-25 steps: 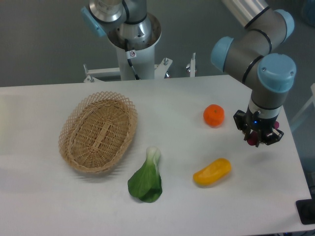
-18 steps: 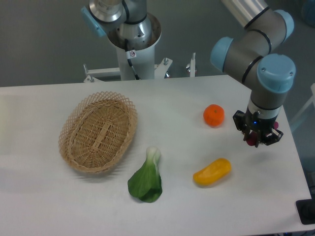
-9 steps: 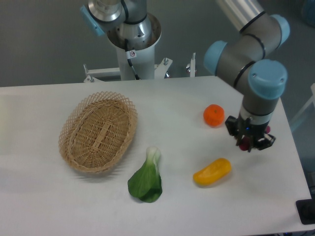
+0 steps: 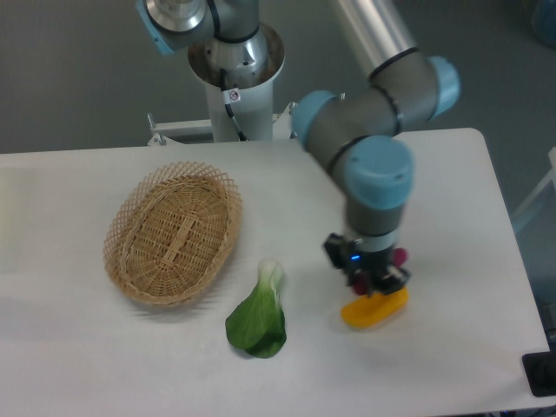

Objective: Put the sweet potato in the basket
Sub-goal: 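Lower the gripper and close it on the purple sweet potato, then carry the held sweet potato over to the wicker basket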

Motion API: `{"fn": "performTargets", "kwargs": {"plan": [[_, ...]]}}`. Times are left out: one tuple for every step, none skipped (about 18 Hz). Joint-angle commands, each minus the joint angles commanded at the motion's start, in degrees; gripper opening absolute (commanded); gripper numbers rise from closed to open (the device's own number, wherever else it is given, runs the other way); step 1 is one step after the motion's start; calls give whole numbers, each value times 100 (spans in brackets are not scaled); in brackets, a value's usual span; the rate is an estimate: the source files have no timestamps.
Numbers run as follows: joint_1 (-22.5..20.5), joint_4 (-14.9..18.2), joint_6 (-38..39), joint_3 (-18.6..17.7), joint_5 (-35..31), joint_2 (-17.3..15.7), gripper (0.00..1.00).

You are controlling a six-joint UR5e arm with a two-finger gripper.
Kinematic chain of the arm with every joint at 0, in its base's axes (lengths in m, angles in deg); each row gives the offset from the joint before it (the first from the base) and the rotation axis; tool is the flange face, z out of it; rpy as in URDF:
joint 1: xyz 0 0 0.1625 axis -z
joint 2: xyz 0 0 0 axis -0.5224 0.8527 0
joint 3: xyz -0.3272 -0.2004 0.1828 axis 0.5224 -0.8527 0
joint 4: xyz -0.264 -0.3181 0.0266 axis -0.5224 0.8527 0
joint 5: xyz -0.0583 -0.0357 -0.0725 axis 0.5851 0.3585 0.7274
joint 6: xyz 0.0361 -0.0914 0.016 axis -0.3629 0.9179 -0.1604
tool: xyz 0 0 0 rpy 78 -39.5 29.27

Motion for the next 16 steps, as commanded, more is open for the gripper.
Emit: {"fn": "performTargets", "kwargs": {"plan": [[123, 0, 35, -61, 0, -27, 35], [246, 0, 88, -149, 0, -96, 35], [352, -9, 123, -272, 0, -175, 35], [483, -26, 124, -395, 9, -298, 35], [632, -26, 132, -518, 26, -412, 35], [782, -18, 202, -597, 61, -527, 35], [914, -26, 307, -694, 105, -632, 35], [1054, -18, 360, -756, 105, -729, 35], [1169, -18, 378, -809, 114, -800, 35], [1283, -18, 378, -879, 114, -826, 35], [1354, -26, 378, -940, 114, -827, 35], [1372, -26, 378, -984, 114, -827, 35], [1390, -35, 370, -1028, 114, -827, 35], [1459, -35, 370, -1038, 114, -818, 35], [1512, -35, 370, -1090, 106, -800, 35], [1530, -53, 370, -1125, 105, -800, 35]]}}
